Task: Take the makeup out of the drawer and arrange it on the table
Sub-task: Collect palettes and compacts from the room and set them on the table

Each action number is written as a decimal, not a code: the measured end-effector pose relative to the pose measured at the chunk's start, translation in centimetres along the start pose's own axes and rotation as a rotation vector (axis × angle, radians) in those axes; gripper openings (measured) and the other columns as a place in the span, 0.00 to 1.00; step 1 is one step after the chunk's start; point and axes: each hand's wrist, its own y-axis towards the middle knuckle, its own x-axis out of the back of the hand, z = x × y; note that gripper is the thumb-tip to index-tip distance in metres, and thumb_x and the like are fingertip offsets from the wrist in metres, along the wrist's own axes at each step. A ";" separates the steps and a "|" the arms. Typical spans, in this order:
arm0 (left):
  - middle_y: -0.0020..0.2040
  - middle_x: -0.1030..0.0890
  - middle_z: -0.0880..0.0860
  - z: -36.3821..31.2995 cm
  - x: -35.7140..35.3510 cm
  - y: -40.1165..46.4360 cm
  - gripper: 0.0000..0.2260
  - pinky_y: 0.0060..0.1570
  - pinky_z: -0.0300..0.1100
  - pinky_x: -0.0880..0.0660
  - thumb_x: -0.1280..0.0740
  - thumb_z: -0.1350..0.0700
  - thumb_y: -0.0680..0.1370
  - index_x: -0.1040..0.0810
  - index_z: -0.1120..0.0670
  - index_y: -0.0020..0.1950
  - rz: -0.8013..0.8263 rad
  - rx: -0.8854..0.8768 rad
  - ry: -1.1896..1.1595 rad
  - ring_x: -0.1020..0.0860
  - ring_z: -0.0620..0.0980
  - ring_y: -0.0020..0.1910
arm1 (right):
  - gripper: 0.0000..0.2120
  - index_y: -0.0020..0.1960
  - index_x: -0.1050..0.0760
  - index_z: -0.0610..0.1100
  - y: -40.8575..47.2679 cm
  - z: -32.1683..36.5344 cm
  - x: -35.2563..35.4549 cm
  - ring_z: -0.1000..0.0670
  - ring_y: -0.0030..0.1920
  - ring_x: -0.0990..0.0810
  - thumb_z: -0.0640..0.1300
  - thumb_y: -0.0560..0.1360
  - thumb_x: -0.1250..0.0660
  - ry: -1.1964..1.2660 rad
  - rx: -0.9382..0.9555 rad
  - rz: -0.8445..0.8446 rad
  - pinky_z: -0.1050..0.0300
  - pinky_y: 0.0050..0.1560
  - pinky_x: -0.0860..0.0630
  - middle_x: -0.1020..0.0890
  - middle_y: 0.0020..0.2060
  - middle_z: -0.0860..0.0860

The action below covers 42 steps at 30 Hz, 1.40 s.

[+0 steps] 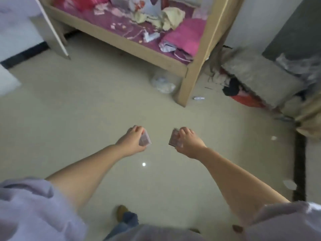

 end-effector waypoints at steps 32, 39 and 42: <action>0.63 0.30 0.57 65.5 44.0 6.7 0.17 0.59 0.45 0.33 0.35 0.54 0.76 0.27 0.59 0.61 -0.473 0.630 -0.012 0.33 0.52 0.61 | 0.26 0.65 0.35 0.41 68.6 66.6 5.0 0.44 0.65 0.35 0.50 0.72 0.33 -0.260 0.938 0.161 0.53 0.59 0.31 0.33 0.66 0.46; 0.61 0.29 0.60 81.3 53.5 7.7 0.17 0.57 0.40 0.38 0.32 0.56 0.74 0.29 0.63 0.59 -0.567 0.649 0.025 0.32 0.54 0.60 | 0.26 0.63 0.34 0.41 81.6 81.8 3.9 0.44 0.65 0.34 0.50 0.71 0.32 -0.245 0.956 0.143 0.53 0.58 0.31 0.32 0.65 0.46; 0.60 0.29 0.58 87.7 58.9 8.6 0.17 0.56 0.37 0.38 0.33 0.56 0.75 0.29 0.62 0.60 -0.542 0.626 0.043 0.32 0.55 0.61 | 0.26 0.64 0.35 0.42 86.4 87.7 4.4 0.45 0.65 0.34 0.51 0.71 0.32 -0.216 0.930 0.134 0.53 0.57 0.30 0.33 0.65 0.47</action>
